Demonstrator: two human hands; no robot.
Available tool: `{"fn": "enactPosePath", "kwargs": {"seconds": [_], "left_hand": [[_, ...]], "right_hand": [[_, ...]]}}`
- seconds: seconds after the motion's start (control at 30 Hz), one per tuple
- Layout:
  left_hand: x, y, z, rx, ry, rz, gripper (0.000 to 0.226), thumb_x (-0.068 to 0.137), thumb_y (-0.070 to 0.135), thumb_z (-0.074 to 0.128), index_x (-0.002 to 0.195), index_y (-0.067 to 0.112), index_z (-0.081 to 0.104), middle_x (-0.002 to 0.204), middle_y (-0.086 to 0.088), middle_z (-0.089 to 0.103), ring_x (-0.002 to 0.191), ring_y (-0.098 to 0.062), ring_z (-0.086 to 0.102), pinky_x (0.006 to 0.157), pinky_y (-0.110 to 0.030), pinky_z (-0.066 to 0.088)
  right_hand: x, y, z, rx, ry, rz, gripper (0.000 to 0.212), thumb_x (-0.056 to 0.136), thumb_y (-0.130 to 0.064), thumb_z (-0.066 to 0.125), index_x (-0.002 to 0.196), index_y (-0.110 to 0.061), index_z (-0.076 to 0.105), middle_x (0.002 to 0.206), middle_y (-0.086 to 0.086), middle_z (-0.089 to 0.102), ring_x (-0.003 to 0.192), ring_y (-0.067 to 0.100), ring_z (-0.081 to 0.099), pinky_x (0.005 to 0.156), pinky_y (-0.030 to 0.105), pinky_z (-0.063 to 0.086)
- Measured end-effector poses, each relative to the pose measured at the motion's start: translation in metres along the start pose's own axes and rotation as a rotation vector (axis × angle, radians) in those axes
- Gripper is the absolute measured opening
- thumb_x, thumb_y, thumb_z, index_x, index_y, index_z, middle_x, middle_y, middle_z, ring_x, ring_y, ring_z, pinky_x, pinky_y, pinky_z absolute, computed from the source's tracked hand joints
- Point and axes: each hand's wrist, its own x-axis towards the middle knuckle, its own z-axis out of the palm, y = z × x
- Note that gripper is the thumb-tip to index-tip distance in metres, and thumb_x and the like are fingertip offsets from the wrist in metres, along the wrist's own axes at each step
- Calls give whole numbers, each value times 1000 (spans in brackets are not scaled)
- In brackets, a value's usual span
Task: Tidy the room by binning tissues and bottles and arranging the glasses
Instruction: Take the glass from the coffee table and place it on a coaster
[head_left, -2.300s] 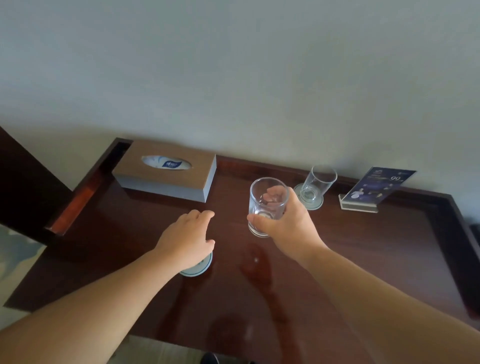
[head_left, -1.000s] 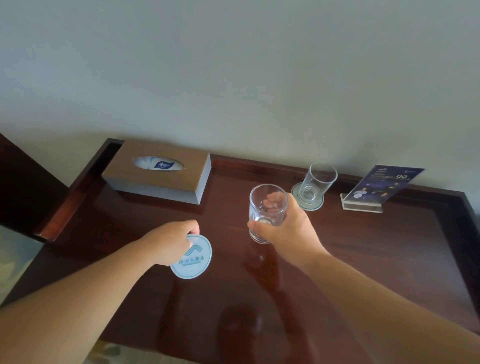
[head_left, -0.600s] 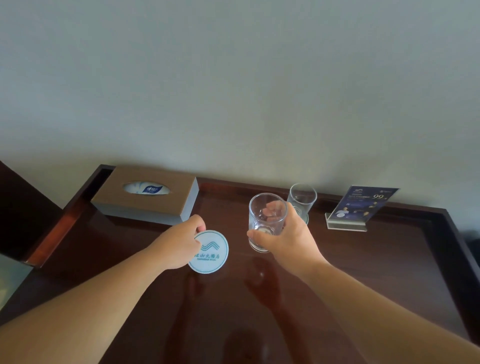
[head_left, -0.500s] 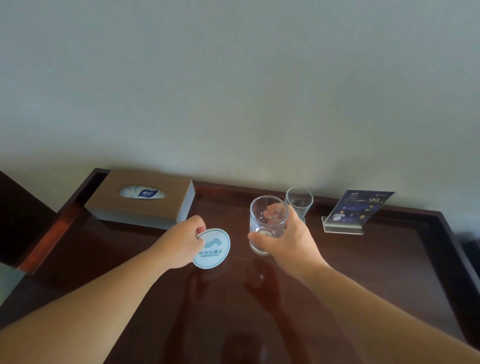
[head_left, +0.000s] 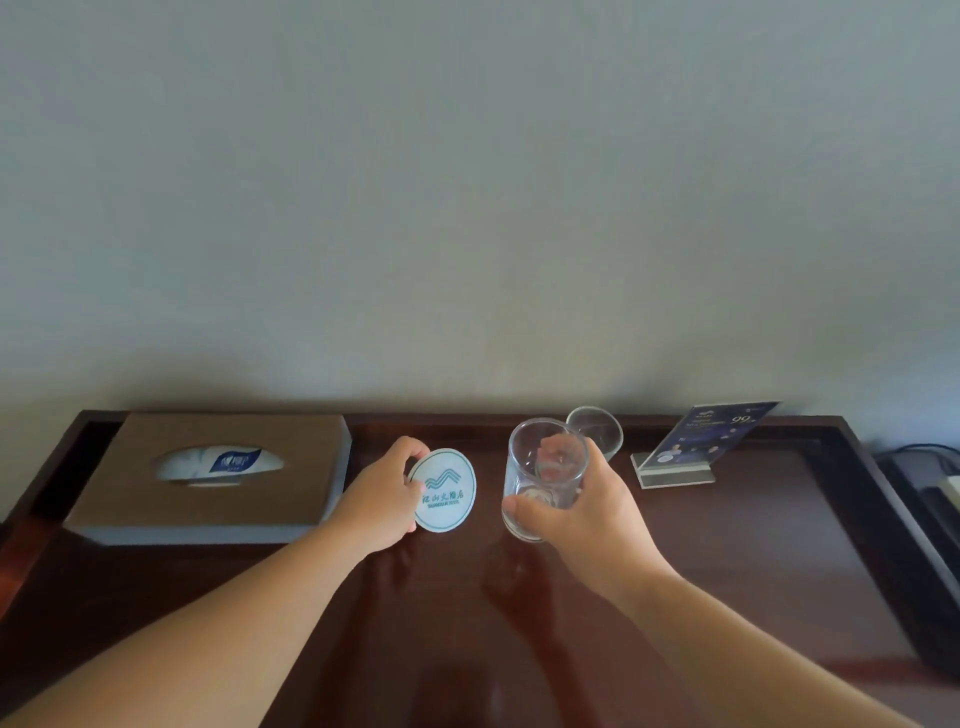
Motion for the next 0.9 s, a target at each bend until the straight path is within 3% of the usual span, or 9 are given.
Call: {"fn": "enactPosePath", "kwargs": {"seconds": [0.17, 0.27, 0.47, 0.53, 0.6, 0.77, 0.9], "left_hand": [[27, -4, 4, -168, -7, -38, 35, 90, 6, 44, 106, 35, 51, 83, -10, 64, 52, -15, 56, 48, -27, 47], [37, -5, 10, -194, -46, -51, 37, 89, 6, 46, 109, 37, 51, 83, -10, 65, 53, -14, 57, 46, -25, 47], [49, -12, 24, -171, 27, -123, 41, 86, 9, 50, 123, 27, 47, 82, -8, 65, 54, -18, 64, 47, -27, 51], [49, -15, 25, -79, 52, -127, 38, 84, 17, 55, 120, 25, 46, 92, -6, 64, 70, -24, 68, 60, -35, 57], [45, -14, 26, 155, 66, -74, 45, 81, 31, 60, 122, 24, 44, 109, -4, 54, 90, -27, 64, 73, -35, 53], [34, -11, 35, 427, 66, 97, 68, 70, 53, 69, 125, 27, 38, 117, 3, 37, 105, -23, 55, 75, -35, 51], [35, -10, 43, 465, 96, 95, 65, 71, 54, 70, 120, 25, 39, 118, 4, 36, 105, -23, 54, 73, -35, 50]], "right_hand": [[5, 0, 17, 29, 34, 29, 68, 50, -57, 76, 112, -41, 51, 110, -17, 64, 93, 1, 65, 83, 30, 54], [8, 3, 25, 46, 32, 45, 68, 49, -56, 76, 111, -42, 52, 109, -16, 66, 94, 2, 66, 89, 37, 54], [17, 7, 28, 39, 15, 47, 67, 50, -56, 77, 111, -44, 52, 111, -19, 65, 99, 2, 65, 92, 37, 53], [20, 9, 28, 37, 13, 48, 66, 51, -56, 78, 110, -44, 51, 111, -19, 65, 100, 4, 65, 92, 39, 53], [23, 11, 26, 28, 9, 46, 65, 51, -57, 77, 109, -45, 51, 111, -20, 64, 101, 4, 65, 92, 39, 53], [29, 13, 24, 32, -22, 41, 63, 52, -56, 77, 108, -45, 50, 109, -20, 65, 99, 6, 66, 88, 41, 54], [34, 15, 24, 31, -29, 31, 62, 53, -55, 77, 107, -47, 49, 109, -19, 65, 97, 7, 67, 85, 41, 56]]}}
